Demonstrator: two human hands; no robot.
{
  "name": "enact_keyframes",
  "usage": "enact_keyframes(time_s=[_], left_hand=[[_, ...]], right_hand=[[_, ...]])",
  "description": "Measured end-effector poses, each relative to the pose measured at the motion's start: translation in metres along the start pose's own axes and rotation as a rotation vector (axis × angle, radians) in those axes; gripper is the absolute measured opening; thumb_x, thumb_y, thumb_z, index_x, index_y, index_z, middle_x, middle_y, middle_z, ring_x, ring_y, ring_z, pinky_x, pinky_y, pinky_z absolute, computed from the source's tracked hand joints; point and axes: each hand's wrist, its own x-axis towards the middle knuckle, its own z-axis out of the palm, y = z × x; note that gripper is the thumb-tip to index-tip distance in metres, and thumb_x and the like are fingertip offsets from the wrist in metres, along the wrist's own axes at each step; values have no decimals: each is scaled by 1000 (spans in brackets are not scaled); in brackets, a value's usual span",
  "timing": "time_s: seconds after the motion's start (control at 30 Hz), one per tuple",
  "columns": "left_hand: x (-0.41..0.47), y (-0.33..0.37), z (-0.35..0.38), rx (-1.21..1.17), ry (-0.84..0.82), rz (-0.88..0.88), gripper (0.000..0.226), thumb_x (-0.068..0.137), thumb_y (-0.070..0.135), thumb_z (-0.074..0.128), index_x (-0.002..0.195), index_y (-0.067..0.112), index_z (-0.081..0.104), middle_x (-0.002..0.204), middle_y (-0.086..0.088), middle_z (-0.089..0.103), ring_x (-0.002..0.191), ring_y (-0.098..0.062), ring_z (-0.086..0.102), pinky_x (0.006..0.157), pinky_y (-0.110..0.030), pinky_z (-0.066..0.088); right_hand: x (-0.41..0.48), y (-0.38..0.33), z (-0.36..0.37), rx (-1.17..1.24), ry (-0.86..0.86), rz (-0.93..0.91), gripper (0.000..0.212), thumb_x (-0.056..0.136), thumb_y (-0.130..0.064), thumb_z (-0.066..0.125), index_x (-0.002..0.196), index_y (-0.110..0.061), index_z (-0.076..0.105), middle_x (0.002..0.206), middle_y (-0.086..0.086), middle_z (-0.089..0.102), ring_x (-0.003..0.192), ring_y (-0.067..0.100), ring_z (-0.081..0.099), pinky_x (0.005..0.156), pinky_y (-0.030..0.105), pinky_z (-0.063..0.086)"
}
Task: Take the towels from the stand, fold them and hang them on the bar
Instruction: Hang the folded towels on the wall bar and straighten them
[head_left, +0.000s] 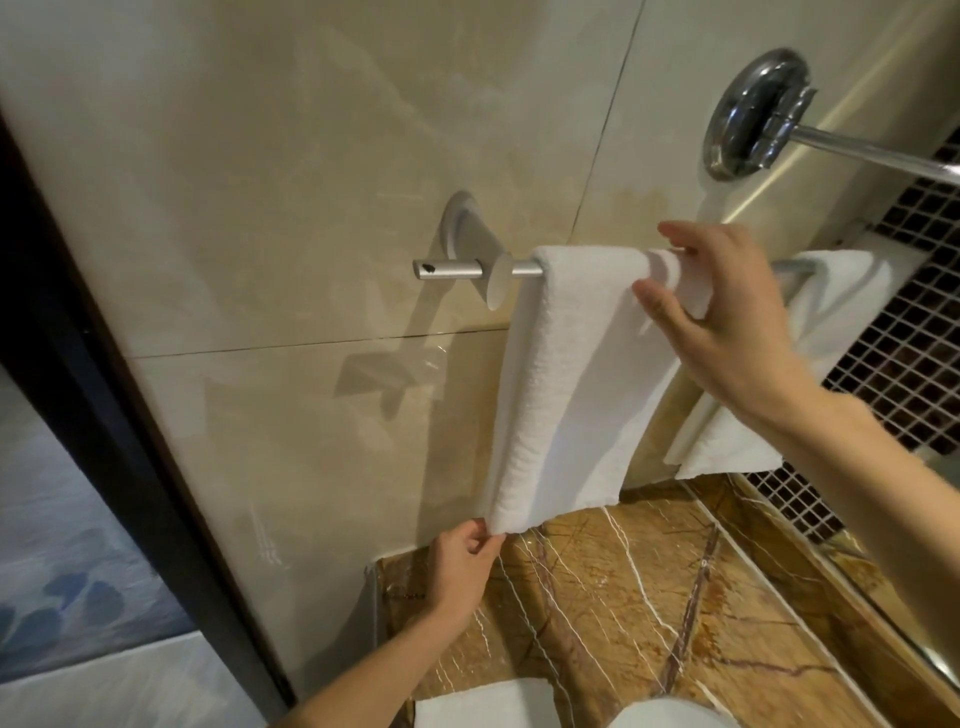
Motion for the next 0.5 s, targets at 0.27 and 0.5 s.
enact_keyframes(time_s=[0.27, 0.5], left_hand=[[-6, 5, 5, -53, 19, -26, 10, 85, 11, 70, 82, 20, 71, 72, -2, 74, 77, -28, 70, 66, -35, 52], [-15, 1, 5, -51, 14, -53, 17, 85, 11, 69, 82, 28, 69, 75, 3, 74, 75, -17, 70, 74, -37, 57]], right_hand=[[-100, 59, 68, 482, 57, 668, 55, 91, -16, 55, 140, -17, 29, 122, 0, 46, 106, 12, 51, 88, 29, 47], [-157, 103, 120, 736, -452, 839, 39, 91, -10, 59, 124, -30, 53, 114, -17, 62, 108, 4, 58, 79, 17, 43]])
